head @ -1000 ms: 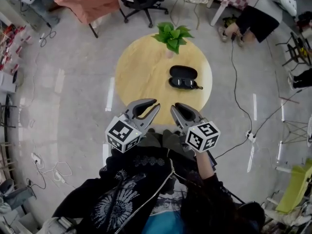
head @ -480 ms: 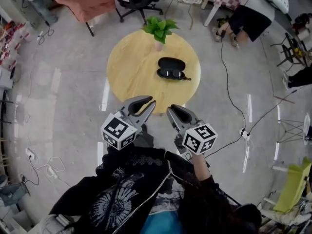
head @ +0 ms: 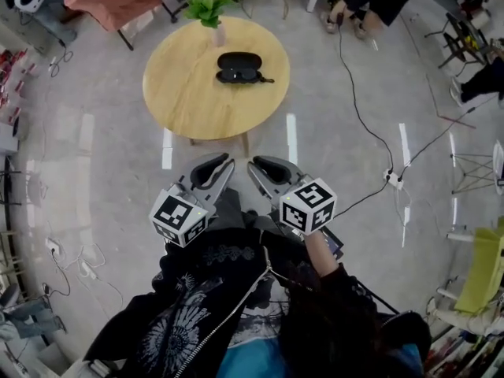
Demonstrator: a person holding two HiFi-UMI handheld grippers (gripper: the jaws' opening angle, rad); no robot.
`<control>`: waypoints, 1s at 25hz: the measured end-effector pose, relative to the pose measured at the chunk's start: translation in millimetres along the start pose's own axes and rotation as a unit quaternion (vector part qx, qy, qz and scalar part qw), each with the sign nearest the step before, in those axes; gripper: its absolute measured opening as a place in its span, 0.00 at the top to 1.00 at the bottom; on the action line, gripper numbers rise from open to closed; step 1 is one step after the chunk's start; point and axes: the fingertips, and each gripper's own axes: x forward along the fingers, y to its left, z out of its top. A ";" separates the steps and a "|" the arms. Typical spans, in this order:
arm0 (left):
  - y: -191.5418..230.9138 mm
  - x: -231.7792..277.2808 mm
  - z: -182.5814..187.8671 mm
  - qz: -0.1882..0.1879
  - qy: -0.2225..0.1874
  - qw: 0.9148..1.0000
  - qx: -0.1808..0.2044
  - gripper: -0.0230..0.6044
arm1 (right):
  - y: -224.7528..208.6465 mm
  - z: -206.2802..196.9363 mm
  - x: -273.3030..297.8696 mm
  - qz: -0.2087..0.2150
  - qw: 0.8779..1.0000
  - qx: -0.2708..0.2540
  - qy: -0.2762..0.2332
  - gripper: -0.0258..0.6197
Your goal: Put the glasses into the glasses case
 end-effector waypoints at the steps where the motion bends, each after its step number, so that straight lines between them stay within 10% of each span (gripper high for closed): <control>1: -9.5 -4.6 -3.9 0.003 0.003 1.000 0.001 0.88 | 4.0 -6.7 -6.3 0.003 1.000 0.000 0.002 0.84; 25: -68.5 -96.0 -20.7 0.015 0.028 0.999 0.040 0.88 | 84.8 -45.4 -27.2 0.014 1.000 0.009 -0.017 0.87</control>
